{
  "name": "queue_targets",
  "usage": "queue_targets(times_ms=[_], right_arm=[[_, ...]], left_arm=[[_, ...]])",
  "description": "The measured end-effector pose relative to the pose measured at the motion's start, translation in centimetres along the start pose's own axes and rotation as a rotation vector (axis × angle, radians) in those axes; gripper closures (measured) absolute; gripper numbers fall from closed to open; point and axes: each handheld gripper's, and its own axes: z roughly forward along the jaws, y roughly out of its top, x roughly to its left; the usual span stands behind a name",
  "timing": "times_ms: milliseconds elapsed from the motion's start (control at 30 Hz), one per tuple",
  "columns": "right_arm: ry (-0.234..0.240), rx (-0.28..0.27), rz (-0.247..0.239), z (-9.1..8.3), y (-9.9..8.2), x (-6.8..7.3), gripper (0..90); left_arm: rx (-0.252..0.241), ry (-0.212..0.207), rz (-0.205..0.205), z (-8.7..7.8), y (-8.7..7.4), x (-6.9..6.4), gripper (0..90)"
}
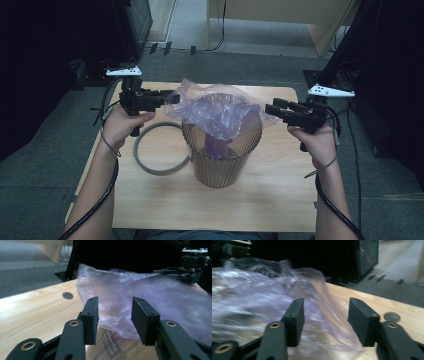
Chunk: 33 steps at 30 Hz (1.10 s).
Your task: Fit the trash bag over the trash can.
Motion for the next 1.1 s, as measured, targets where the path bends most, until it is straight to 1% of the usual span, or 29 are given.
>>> queue_targets(times_ms=[67,167,233,333,400,433,467,533,567,633,667,733,833,867,933,1000,1100], right_arm=[[0.017,-0.01,-0.024,-0.2,0.4,0.8,53.6],[0.043,-0.011,-0.045,-0.2,0.8,2.1,58.4],[0.06,-0.005,-0.05,0.0,1.0,2.7,59.9],[0.076,0.015,-0.074,0.4,1.1,3.6,60.2],[0.082,0.026,-0.081,0.6,1.0,3.9,60.1],[0.085,0.028,-0.083,0.8,1.0,4.0,60.2],[0.086,0.036,-0.085,1.0,0.9,4.1,60.1],[0.093,0.049,-0.088,1.4,0.8,4.3,60.2],[0.094,0.055,-0.092,1.6,0.7,4.3,59.8],[0.1,0.066,-0.097,1.9,0.6,4.4,57.9],[0.1,0.071,-0.1,2.0,0.5,4.4,57.0],[0.099,0.085,-0.107,2.2,0.4,4.4,54.0],[0.102,0.097,-0.109,2.1,0.1,4.3,48.8],[0.101,0.103,-0.111,2.0,0.0,4.3,47.2],[0.104,0.108,-0.129,1.9,-0.3,4.4,44.3],[0.11,0.107,-0.152,1.7,-0.4,4.5,40.5],[0.103,0.11,-0.197,1.5,-0.5,5.0,36.5]], left_arm=[[-0.017,-0.002,0.014,-0.5,0.4,-0.5,55.6],[-0.039,-0.007,0.029,-1.3,0.9,-1.2,55.3],[-0.04,-0.004,0.032,-1.9,1.2,-1.6,55.0],[-0.07,-0.006,0.033,-2.9,1.6,-2.0,54.2],[-0.09,-0.018,0.038,-3.6,1.8,-2.5,53.8],[-0.091,-0.031,0.05,-3.7,1.9,-2.9,53.9],[-0.083,-0.041,0.06,-3.6,1.9,-3.3,53.9],[-0.047,-0.065,0.074,-3.0,1.8,-3.9,53.8],[-0.036,-0.074,0.078,-2.8,1.8,-4.0,53.5],[0.004,-0.087,0.081,-1.9,1.5,-4.3,52.9],[0.043,-0.084,0.08,-1.2,1.3,-4.2,52.3],[0.081,-0.07,0.073,-0.4,0.9,-3.9,51.4],[0.15,-0.071,0.042,0.6,0.2,-3.2,48.3],[0.167,-0.066,0.043,0.8,-0.1,-3.0,47.7],[0.191,-0.068,0.034,1.1,-0.5,-2.8,45.6],[0.197,-0.075,0.025,1.1,-0.8,-2.7,43.6],[0.214,-0.08,0.028,1.2,-1.2,-2.9,42.8]])
